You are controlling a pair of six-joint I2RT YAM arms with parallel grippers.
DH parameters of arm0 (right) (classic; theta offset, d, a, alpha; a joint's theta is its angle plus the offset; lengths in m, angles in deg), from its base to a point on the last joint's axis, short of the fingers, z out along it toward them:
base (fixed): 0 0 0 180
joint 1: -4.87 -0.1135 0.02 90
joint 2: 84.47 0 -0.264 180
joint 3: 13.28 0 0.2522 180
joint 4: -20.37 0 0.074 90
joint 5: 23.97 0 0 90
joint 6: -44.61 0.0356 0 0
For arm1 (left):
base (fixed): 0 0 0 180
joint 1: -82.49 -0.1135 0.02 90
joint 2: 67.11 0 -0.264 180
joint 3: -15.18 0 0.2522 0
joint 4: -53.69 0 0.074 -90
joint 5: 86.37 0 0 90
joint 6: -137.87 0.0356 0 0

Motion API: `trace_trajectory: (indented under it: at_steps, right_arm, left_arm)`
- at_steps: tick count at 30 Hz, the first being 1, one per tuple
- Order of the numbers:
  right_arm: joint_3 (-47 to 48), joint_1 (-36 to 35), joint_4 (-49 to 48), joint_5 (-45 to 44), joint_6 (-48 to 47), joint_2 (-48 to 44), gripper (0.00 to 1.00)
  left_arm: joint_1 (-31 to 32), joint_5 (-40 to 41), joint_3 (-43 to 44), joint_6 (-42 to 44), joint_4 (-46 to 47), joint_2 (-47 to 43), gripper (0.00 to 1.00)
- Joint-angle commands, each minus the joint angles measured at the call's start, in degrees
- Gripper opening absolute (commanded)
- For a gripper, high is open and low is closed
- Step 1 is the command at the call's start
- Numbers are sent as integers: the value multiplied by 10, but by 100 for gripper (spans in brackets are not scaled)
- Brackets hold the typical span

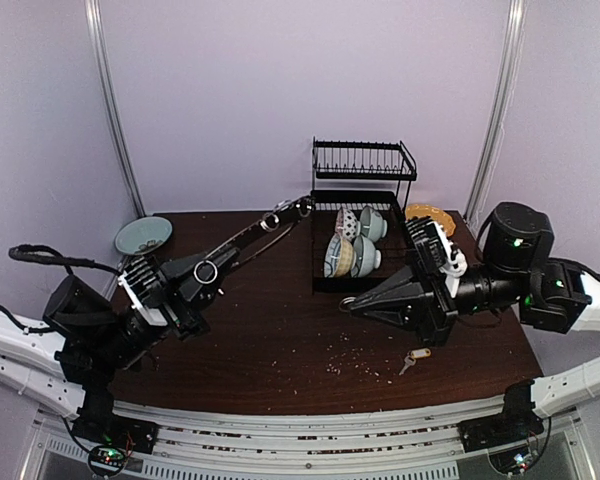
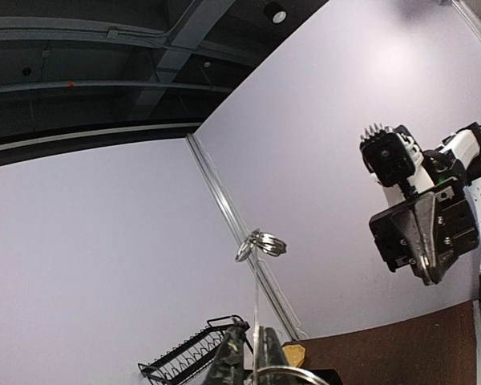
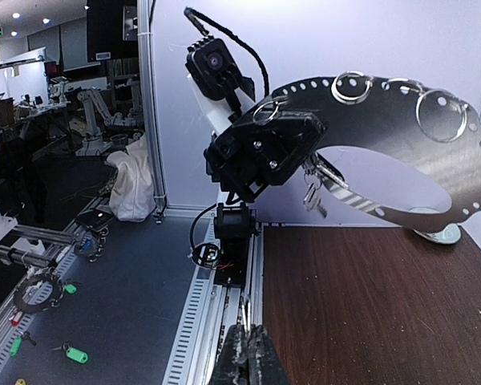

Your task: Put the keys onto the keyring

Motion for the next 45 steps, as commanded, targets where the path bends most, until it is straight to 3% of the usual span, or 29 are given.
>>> trace_trajectory:
  at_steps: [1,9,13,15,18,23,27,32,38,45]
  right_arm:
    - [28,-4,-48,-7,63,26,0]
    - [13,-5,-11,-30,51,2,0]
    - [-38,28,27,-129,78,13,0]
    - [-64,61,33,-137,117,41,0]
    - [-95,123,13,-70,177,119,0]
    - [-72,132,17,-22,192,248,0]
    - [-62,132,16,-28,187,283,0]
    - [-74,132,2,-10,173,262,0]
    - [-97,131,-48,42,160,155,0]
    - [-104,128,-135,178,179,72,0]
  left_arm:
    - [0,-47,1,-19,6,10,0]
    - [0,-135,-9,-52,22,-19,0]
    - [0,-135,-28,-50,33,-47,0]
    - [0,-137,-29,-44,28,-52,0]
    - [0,-153,-27,-42,20,-53,0]
    - [0,-192,-27,-31,7,-56,0]
    - [0,-192,-29,-26,-8,-62,0]
    - [-1,-162,-32,-16,-14,-64,0]
    - [0,-159,-25,-10,-12,-42,0]
    - [0,-100,-22,4,-17,-26,0]
